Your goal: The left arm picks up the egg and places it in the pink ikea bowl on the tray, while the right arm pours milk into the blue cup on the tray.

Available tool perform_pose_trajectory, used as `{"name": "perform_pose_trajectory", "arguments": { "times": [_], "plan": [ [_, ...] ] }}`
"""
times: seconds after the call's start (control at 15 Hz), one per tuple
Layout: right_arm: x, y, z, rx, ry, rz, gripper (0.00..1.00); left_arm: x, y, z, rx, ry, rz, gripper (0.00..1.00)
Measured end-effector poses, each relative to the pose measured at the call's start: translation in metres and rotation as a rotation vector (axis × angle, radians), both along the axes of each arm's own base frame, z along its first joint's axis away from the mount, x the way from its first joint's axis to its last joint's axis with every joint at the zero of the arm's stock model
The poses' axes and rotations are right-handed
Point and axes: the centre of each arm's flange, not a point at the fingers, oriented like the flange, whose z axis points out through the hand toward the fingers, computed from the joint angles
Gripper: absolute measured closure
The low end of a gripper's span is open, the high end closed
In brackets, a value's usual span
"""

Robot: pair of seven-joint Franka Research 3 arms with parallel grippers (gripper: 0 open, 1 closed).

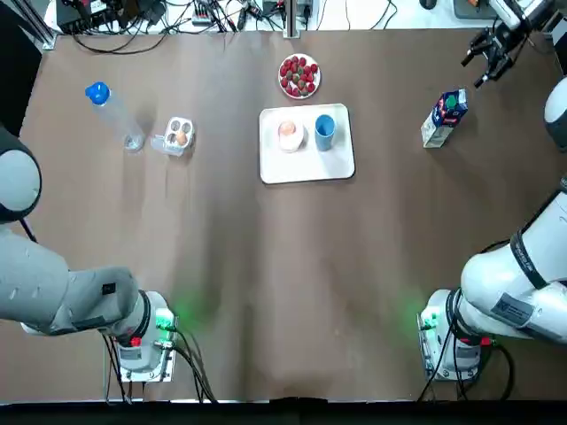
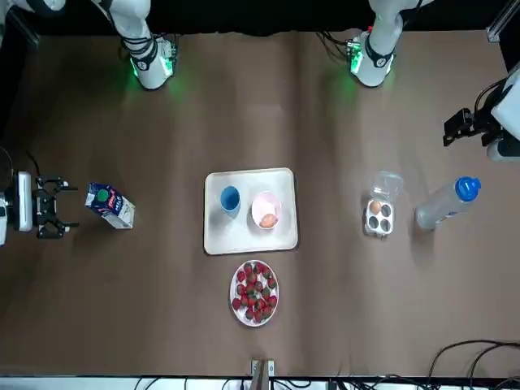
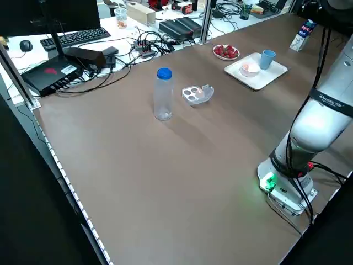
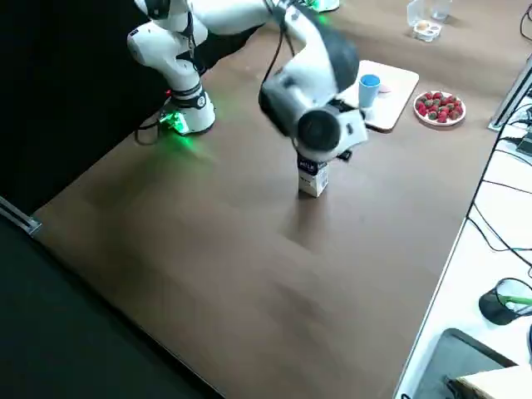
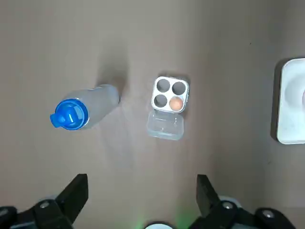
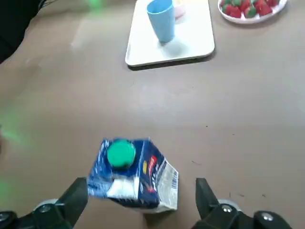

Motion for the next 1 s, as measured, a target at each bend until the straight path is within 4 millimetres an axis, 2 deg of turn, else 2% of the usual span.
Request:
{"name": "perform_pose_trajectory", "arguments": {
  "times": [0.47,0.8,0.87,1.0],
  "plan": [
    [0.014,0.087,0.068,-0.266,0.121,-0.196,0.00,0.000,-0.001,0.000,0.000,0.000,0.000,0.00],
    [0.018,0.138,0.115,-0.400,0.170,-0.398,0.00,0.000,-0.001,0.000,0.000,-0.001,-0.001,0.00],
    [0.017,0.158,0.131,-0.479,0.184,-0.483,0.00,0.000,-0.002,0.000,0.000,-0.001,-0.002,0.00],
    [0.016,0.179,0.142,-0.548,0.198,-0.569,0.00,0.000,-0.002,0.001,0.000,-0.001,-0.003,0.00]
  ]
}}
